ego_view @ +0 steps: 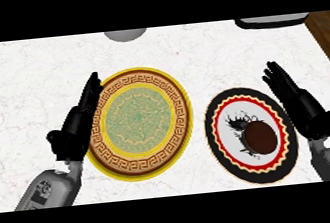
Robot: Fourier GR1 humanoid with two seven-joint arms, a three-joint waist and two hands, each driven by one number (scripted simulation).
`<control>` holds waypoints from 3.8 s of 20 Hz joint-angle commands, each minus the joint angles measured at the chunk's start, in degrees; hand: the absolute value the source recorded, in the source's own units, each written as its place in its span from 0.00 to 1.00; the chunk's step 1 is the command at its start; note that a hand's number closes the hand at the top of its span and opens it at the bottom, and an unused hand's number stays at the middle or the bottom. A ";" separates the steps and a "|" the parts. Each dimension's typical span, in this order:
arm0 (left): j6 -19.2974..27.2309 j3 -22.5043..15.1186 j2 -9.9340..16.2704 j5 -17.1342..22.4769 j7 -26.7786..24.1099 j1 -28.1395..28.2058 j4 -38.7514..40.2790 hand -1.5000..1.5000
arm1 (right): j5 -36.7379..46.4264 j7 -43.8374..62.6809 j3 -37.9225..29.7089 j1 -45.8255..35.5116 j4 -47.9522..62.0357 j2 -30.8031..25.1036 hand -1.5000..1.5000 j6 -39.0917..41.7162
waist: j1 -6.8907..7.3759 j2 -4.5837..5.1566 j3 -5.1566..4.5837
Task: Pick the cupcake from the plate and place it in the plate
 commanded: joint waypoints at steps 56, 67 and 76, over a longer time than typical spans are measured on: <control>-6.90 14.44 9.02 -9.54 -10.51 17.56 5.45 0.50 | 17.38 49.54 -0.91 17.36 -29.95 -14.66 0.00 -9.13 | 1.87 -0.83 3.01; -9.21 17.50 6.32 -13.39 -8.53 19.30 1.58 0.50 | 23.16 49.59 0.39 12.05 -20.23 -4.55 0.00 -1.15 | 2.02 -0.86 3.02; -15.45 23.89 5.96 -14.05 -8.14 16.92 3.03 0.50 | 29.10 45.46 -3.31 13.35 -16.56 2.09 0.00 1.97 | 1.89 -0.87 3.02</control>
